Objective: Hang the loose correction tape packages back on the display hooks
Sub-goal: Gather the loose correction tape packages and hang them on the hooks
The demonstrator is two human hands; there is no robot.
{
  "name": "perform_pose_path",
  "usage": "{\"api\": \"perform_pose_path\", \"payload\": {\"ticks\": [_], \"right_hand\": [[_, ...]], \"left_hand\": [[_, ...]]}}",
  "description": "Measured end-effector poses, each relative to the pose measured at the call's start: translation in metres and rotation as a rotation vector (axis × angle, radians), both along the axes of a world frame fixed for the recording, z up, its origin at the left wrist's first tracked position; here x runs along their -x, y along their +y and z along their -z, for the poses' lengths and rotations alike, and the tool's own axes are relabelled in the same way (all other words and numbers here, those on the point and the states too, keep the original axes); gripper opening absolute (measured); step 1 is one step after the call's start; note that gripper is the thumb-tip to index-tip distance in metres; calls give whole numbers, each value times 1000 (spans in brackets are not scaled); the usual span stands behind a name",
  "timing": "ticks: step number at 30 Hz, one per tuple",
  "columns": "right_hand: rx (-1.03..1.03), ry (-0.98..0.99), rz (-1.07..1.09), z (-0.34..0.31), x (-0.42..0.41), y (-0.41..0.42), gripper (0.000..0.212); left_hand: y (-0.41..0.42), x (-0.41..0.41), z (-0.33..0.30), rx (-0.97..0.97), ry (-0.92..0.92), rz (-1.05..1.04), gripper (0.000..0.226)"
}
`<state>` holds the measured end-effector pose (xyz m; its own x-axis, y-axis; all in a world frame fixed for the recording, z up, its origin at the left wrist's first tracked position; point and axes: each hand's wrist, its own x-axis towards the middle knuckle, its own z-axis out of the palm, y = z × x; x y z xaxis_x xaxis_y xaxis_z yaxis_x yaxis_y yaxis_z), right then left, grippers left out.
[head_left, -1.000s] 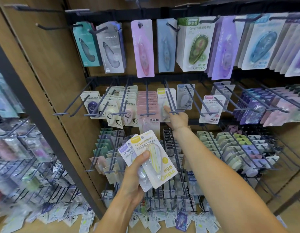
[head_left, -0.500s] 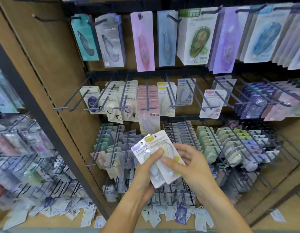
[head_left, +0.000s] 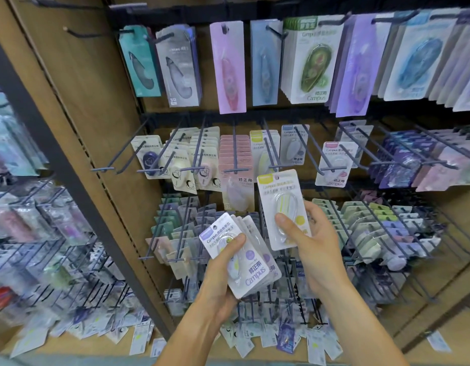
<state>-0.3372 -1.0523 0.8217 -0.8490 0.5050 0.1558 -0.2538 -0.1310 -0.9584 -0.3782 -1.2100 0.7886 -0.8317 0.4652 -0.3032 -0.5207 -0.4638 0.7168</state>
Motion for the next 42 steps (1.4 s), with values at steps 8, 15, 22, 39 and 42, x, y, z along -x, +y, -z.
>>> {"api": "perform_pose_path", "payload": {"ticks": [8,15,22,39,42], "right_hand": [[-33,0,27,0,18,6,39],[-2,-30,53,-4,30,4,30],[198,-194,27,-12,125,27,22],[-346,-310,-156,7,-48,-25,63],[-294,-303,-101,15,-58,-21,54]], "left_hand": [[-1,0,-3,69,6,-28,56],[-1,1,-5,44,-1,-28,49],[-5,0,-14,41,7,-8,46],[7,-24,-22,209,70,111,54],[19,-35,-20,222,105,132,58]]}}
